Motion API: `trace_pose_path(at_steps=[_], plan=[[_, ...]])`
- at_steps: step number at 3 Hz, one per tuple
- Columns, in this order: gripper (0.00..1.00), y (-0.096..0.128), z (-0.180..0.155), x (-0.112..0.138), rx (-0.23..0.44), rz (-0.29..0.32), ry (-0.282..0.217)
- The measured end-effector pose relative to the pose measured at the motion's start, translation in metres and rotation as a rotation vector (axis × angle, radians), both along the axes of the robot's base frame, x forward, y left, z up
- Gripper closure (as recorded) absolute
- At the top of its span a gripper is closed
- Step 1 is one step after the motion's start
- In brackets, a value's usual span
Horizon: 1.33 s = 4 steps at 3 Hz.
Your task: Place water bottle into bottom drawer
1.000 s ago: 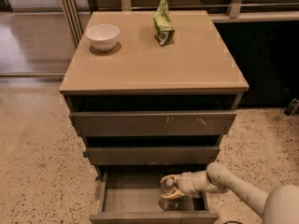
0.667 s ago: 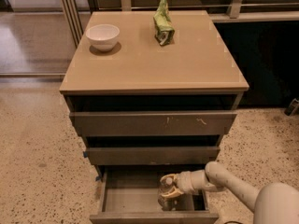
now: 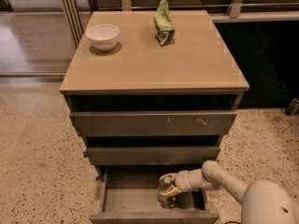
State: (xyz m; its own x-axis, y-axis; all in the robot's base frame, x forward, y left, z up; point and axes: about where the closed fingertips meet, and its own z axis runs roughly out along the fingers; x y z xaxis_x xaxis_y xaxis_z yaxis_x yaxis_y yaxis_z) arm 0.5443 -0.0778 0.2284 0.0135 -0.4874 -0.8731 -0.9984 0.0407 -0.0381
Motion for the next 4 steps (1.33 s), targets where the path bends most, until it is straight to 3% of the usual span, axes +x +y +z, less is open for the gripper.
trace_pose_path(at_steps=[2, 3, 4], plan=[[1.00, 0.0013, -0.0241, -0.0062, -0.030, 0.002, 0.030], [0.84, 0.0014, -0.0242, -0.0062, -0.029, 0.002, 0.030], [0.60, 0.0014, -0.0242, -0.0062, -0.029, 0.002, 0.030]])
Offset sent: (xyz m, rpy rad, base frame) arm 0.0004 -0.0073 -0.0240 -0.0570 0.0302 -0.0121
